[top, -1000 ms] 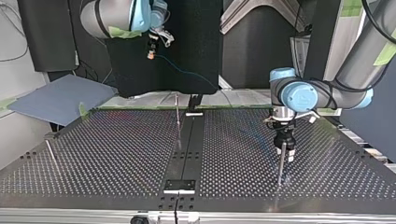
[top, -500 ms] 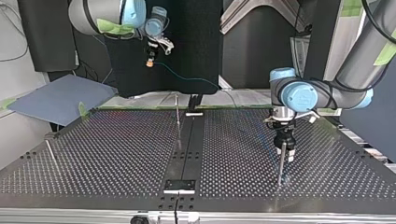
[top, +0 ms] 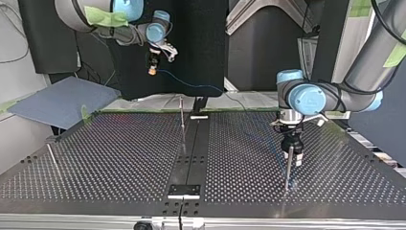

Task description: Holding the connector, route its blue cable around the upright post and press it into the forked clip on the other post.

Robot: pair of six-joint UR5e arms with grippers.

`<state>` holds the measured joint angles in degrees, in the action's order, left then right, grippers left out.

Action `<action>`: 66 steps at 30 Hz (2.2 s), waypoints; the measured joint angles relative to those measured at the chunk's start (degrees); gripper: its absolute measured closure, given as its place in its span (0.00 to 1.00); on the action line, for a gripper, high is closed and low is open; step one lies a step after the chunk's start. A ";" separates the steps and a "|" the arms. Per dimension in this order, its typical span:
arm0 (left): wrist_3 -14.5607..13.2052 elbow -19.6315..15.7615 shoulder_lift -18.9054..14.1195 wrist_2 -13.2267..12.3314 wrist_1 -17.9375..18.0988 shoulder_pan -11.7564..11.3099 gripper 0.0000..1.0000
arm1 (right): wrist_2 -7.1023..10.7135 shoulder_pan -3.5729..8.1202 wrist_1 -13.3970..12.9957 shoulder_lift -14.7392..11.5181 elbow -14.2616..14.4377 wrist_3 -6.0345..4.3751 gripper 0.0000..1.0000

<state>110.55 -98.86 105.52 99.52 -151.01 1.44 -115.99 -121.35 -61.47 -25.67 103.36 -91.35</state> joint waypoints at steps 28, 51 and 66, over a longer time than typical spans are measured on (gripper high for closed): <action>-0.03 0.00 0.00 -0.01 -0.26 0.09 0.01 | 4.42 4.81 -1.64 -14.00 6.20 3.33 0.71; -0.10 0.00 -0.01 1.04 -0.98 0.09 0.01 | 12.41 4.61 -1.76 -18.55 6.29 5.52 0.71; 0.52 0.00 -0.07 3.30 -4.18 0.30 0.01 | 12.44 5.01 -2.87 -15.78 6.21 5.40 0.71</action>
<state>111.07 -98.86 105.45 102.82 -155.19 1.74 -103.55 -116.34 -64.34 -41.44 109.58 -85.95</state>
